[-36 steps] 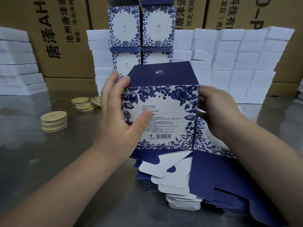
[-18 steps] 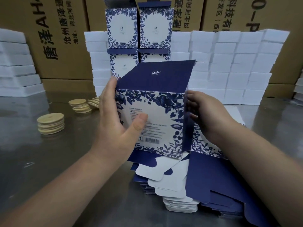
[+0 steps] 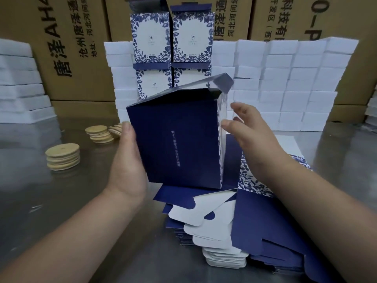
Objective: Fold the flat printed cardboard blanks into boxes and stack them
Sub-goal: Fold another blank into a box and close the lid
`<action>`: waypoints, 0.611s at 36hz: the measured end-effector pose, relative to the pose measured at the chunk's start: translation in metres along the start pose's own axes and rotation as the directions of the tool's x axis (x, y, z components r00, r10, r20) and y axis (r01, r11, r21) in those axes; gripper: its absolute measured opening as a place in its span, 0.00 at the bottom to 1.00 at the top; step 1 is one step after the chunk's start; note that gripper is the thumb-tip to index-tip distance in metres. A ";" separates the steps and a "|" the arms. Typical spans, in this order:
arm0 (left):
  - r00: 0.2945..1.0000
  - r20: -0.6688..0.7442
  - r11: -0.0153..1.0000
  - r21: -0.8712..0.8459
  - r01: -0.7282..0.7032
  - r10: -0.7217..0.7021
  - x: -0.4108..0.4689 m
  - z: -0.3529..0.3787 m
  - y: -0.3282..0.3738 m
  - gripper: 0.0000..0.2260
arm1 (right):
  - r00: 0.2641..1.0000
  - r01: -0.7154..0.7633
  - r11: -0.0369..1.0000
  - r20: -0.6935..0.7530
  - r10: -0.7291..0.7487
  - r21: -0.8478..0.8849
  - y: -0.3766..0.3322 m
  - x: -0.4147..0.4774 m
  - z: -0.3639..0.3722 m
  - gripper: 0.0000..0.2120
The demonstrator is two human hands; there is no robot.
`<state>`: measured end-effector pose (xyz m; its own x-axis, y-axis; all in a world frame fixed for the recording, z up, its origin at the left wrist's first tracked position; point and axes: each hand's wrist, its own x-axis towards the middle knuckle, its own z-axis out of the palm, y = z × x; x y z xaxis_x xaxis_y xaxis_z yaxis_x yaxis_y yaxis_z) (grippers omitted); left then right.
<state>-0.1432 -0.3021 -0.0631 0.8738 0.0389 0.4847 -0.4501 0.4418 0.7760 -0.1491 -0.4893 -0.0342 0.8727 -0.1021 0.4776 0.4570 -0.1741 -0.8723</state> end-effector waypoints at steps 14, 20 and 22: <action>0.982 -0.082 0.816 0.570 -0.095 0.172 0.003 -0.011 -0.011 0.13 | 0.973 0.079 0.957 0.229 -0.014 -0.278 0.000 -0.006 0.005 0.61; 0.987 -0.001 0.823 0.551 -0.133 0.161 0.003 -0.009 -0.011 0.19 | 0.955 0.058 0.932 0.291 0.052 -0.357 -0.001 -0.006 0.008 0.66; 0.988 0.009 0.834 0.535 -0.136 0.155 0.002 -0.009 -0.011 0.25 | 0.959 0.044 0.920 0.274 0.070 -0.390 0.000 -0.007 0.008 0.68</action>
<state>-0.1350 -0.2990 -0.0737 0.7919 0.0987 0.6026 -0.5923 -0.1161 0.7973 -0.1538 -0.4805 -0.0384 0.9163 0.1586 0.3677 0.3916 -0.5467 -0.7401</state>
